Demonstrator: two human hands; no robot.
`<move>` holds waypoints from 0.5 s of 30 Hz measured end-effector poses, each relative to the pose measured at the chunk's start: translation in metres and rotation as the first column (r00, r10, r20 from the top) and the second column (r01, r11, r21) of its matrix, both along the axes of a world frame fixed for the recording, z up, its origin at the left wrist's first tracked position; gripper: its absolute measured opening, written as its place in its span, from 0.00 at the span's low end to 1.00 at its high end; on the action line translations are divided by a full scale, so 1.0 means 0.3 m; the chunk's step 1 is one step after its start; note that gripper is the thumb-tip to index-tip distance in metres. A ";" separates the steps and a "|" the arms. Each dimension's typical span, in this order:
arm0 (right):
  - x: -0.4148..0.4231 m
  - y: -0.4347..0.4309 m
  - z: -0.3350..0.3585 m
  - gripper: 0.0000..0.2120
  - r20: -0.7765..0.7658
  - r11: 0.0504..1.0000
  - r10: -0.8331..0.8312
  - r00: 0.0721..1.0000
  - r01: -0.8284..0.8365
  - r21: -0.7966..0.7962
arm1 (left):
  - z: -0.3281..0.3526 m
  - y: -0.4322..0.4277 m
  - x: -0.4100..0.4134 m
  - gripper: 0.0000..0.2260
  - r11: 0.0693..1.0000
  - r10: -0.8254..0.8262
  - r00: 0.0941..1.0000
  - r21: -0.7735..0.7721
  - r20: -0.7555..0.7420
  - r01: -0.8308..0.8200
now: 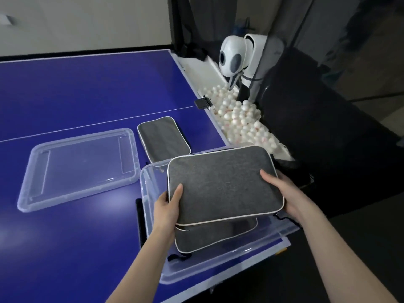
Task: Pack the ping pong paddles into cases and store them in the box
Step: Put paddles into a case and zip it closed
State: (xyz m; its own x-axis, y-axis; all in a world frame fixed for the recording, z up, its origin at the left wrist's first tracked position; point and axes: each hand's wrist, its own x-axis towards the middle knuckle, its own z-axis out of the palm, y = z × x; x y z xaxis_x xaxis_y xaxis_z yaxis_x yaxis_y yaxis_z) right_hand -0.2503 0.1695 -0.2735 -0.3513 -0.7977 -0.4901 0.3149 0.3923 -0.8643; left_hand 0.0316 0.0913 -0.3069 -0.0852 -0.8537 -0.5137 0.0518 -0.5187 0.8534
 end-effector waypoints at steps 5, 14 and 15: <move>-0.017 -0.068 -0.122 0.23 -0.038 0.992 0.088 0.995 -0.084 0.093 | -0.067 0.032 -0.024 0.19 0.994 0.097 0.974 0.024 0.205 -0.104; -0.025 -0.112 -0.291 0.13 -0.216 0.955 0.247 0.945 -0.200 0.218 | -0.177 0.098 -0.064 0.27 0.990 -0.003 0.899 0.127 0.437 -0.058; -0.028 -0.110 -0.305 0.15 -0.210 0.945 0.270 0.940 -0.217 0.245 | -0.188 0.100 -0.066 0.28 0.990 -0.012 0.890 0.133 0.457 -0.054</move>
State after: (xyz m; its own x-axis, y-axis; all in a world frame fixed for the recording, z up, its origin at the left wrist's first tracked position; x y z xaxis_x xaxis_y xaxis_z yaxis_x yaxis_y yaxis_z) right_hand -0.2586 0.1364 -0.3650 -0.2871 -0.7579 -0.5858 -0.0179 0.6157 -0.7878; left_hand 0.0119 0.1215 -0.3634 0.2036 -0.7703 -0.6042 -0.3127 -0.6360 0.7055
